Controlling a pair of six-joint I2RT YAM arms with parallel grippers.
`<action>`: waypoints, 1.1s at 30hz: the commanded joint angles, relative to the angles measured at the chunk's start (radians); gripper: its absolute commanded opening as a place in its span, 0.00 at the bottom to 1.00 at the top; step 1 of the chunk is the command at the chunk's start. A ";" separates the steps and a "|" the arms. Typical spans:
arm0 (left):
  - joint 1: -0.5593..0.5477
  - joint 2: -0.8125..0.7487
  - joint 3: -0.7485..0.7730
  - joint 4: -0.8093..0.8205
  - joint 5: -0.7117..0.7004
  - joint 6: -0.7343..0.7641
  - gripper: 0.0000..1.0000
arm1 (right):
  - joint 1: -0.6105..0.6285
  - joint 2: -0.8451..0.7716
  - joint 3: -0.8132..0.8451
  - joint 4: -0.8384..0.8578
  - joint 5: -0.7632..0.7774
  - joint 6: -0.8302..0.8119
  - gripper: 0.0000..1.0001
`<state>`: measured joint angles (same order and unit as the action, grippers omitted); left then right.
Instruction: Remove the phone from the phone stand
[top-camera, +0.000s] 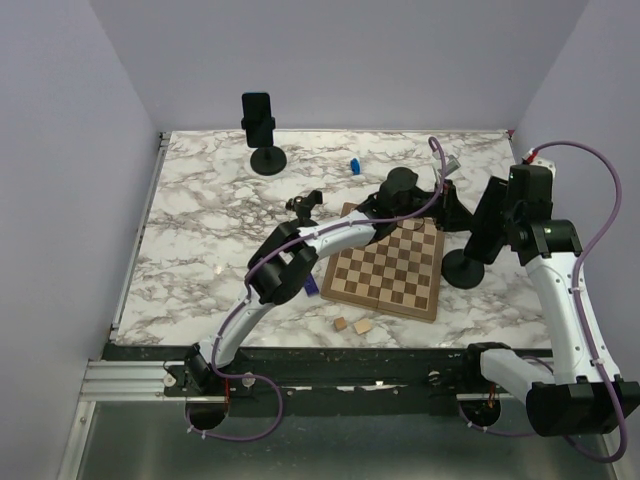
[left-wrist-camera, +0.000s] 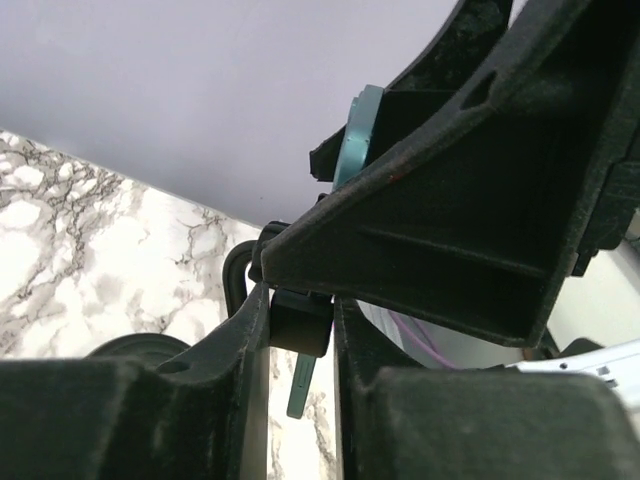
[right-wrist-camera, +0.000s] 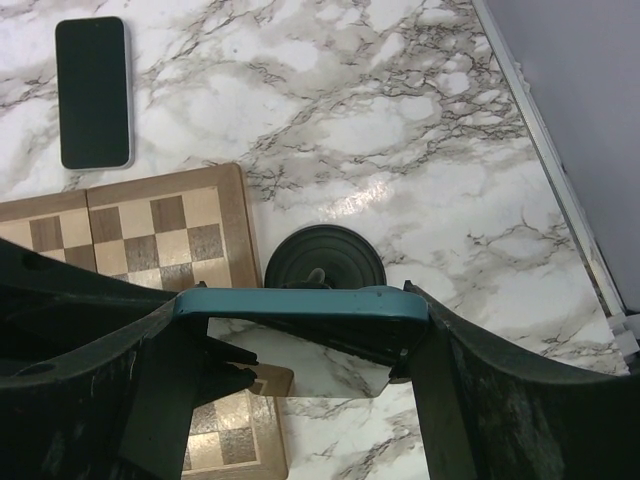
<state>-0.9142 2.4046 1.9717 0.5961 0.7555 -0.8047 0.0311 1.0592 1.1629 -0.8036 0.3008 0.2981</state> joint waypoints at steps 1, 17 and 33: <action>-0.011 0.024 0.033 0.008 0.044 -0.015 0.12 | 0.002 -0.033 -0.014 0.042 -0.024 0.016 0.01; 0.052 0.142 0.145 0.072 0.409 -0.020 0.00 | 0.001 -0.102 -0.021 0.027 -0.219 -0.056 0.01; 0.055 0.265 0.337 0.070 0.475 -0.050 0.00 | 0.000 -0.109 0.025 -0.051 -0.535 -0.088 0.01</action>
<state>-0.8486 2.6186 2.3001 0.7048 1.1847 -0.8619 0.0086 0.9710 1.1358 -0.8127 0.0738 0.1932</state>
